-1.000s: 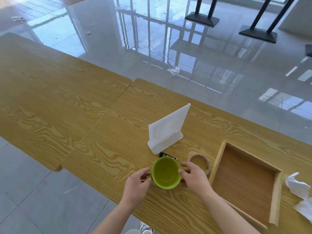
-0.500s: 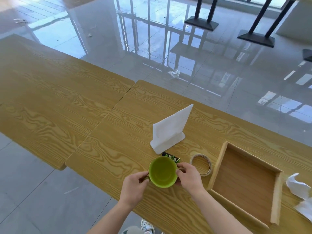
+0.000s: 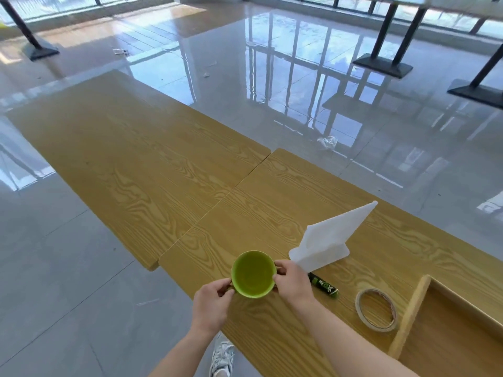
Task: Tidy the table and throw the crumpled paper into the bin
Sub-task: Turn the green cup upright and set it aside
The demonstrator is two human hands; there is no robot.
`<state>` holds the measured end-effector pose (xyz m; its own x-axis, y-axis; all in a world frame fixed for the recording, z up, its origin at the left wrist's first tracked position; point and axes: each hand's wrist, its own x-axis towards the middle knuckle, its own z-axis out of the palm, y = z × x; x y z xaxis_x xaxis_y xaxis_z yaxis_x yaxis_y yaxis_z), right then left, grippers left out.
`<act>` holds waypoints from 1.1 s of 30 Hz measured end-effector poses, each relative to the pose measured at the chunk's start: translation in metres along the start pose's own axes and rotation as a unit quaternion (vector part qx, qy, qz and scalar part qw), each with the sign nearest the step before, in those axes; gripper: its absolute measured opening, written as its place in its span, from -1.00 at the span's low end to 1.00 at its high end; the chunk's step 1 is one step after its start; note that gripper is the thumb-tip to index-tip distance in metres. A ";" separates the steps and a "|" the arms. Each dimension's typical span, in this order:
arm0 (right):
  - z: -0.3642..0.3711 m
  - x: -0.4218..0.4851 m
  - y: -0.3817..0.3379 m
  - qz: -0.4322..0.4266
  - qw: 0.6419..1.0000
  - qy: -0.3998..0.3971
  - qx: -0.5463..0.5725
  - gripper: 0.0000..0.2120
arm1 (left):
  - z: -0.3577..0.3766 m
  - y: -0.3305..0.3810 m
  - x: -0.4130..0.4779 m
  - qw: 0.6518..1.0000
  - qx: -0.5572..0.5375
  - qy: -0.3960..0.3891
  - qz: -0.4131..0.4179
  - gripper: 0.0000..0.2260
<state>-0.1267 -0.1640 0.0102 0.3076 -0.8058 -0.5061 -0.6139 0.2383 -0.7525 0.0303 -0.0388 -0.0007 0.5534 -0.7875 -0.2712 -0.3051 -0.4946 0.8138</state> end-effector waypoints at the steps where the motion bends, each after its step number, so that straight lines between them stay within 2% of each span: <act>1: 0.006 0.007 -0.008 0.002 1.000 0.000 0.003 -0.70 | -0.006 -0.003 0.008 1.000 -0.003 0.001 -0.001 -0.80; 5: 0.029 0.034 -0.039 0.008 1.000 0.006 -0.008 -0.69 | -0.032 -0.011 0.040 1.000 -0.004 0.003 0.010 -0.72; 9: 0.048 0.056 -0.068 0.003 1.000 0.013 -0.013 -0.69 | -0.051 -0.018 0.071 1.000 -0.008 0.021 -0.001 -0.80; 16: 0.073 0.088 -0.106 0.003 0.999 0.026 -0.019 -0.67 | -0.077 -0.023 0.108 0.999 -0.024 0.037 0.005 -0.80; 25: 0.088 0.107 -0.130 -0.002 0.998 0.034 -0.055 -0.65 | -0.089 -0.033 0.132 0.998 -0.031 0.047 0.007 -0.79; 33: 0.092 0.110 -0.133 0.009 0.999 0.036 -0.029 -0.68 | -0.095 -0.036 0.139 0.999 -0.028 0.042 0.013 -0.77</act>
<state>0.0555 -0.2348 0.0155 0.2441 -0.8389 -0.4865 -0.6603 0.2236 -0.7169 0.1915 -0.0955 -0.0187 0.6095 -0.7650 -0.2079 -0.2781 -0.4519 0.8476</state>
